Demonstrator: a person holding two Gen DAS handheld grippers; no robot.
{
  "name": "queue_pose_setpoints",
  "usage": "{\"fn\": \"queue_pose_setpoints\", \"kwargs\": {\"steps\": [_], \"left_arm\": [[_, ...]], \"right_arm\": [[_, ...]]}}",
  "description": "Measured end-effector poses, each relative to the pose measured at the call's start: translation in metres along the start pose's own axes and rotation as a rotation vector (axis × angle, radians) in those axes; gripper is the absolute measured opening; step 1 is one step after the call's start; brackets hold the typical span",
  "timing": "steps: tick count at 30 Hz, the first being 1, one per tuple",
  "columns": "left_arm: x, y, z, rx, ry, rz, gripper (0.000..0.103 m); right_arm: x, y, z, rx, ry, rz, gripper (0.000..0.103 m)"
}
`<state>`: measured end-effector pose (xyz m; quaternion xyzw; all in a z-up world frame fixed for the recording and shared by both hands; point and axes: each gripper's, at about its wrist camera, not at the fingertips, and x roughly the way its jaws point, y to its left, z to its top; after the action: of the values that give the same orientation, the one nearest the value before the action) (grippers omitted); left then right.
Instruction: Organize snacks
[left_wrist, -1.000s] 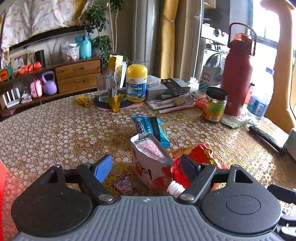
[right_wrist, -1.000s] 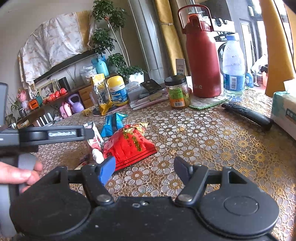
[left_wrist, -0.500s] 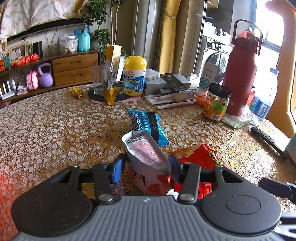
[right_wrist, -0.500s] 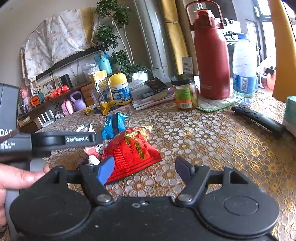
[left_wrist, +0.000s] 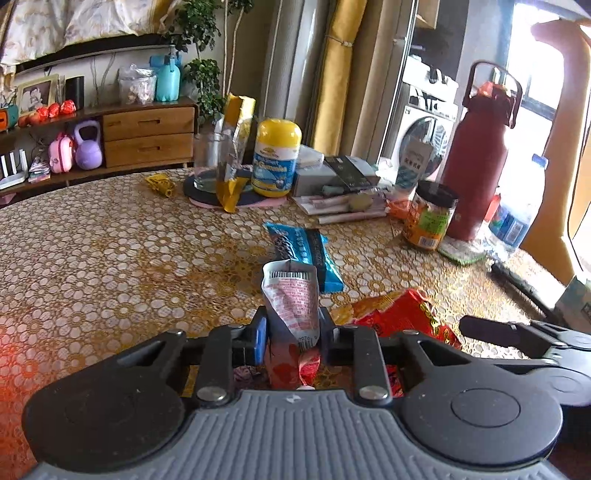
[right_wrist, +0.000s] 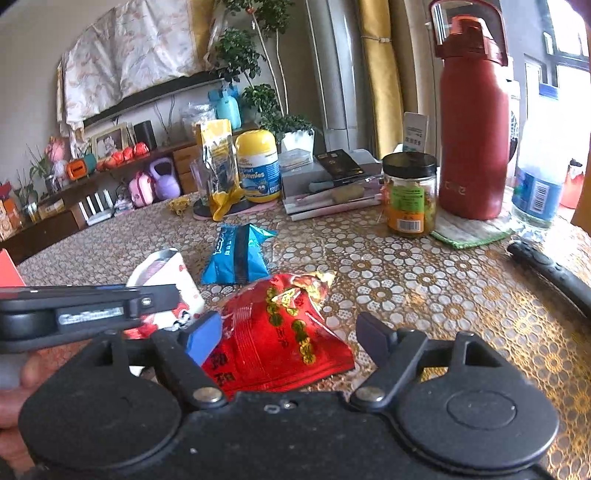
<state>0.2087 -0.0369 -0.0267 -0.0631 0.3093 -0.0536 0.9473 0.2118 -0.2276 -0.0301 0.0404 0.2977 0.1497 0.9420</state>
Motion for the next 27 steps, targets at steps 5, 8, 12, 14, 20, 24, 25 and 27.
{"fn": "queue_pose_setpoints", "kwargs": {"steps": [5, 8, 12, 14, 20, 24, 25, 27], "left_arm": [[-0.016, 0.009, 0.006, -0.027, -0.029, 0.001, 0.026], [-0.028, 0.012, 0.008, -0.028, -0.05, 0.008, 0.026], [-0.044, 0.017, 0.009, -0.026, -0.067, 0.016, 0.026], [-0.051, 0.019, 0.008, -0.023, -0.073, 0.022, 0.026], [-0.065, 0.022, 0.004, -0.016, -0.078, 0.041, 0.026], [-0.075, 0.024, 0.0, -0.012, -0.078, 0.053, 0.026], [-0.077, 0.025, -0.001, -0.011, -0.078, 0.056, 0.026], [-0.082, 0.026, -0.004, -0.012, -0.074, 0.06, 0.026]], "right_arm": [[0.016, 0.007, 0.005, -0.038, 0.031, 0.009, 0.087], [0.023, 0.015, 0.005, -0.077, 0.046, 0.013, 0.087], [0.029, 0.03, 0.002, -0.144, 0.053, -0.025, 0.09], [0.03, 0.033, 0.0, -0.162, 0.048, -0.04, 0.09], [0.027, 0.03, -0.002, -0.15, 0.044, -0.06, 0.08], [0.024, 0.029, -0.004, -0.137, 0.04, -0.067, 0.076], [0.022, 0.028, -0.003, -0.13, 0.038, -0.068, 0.075], [0.018, 0.027, -0.003, -0.12, 0.035, -0.076, 0.075]]}}
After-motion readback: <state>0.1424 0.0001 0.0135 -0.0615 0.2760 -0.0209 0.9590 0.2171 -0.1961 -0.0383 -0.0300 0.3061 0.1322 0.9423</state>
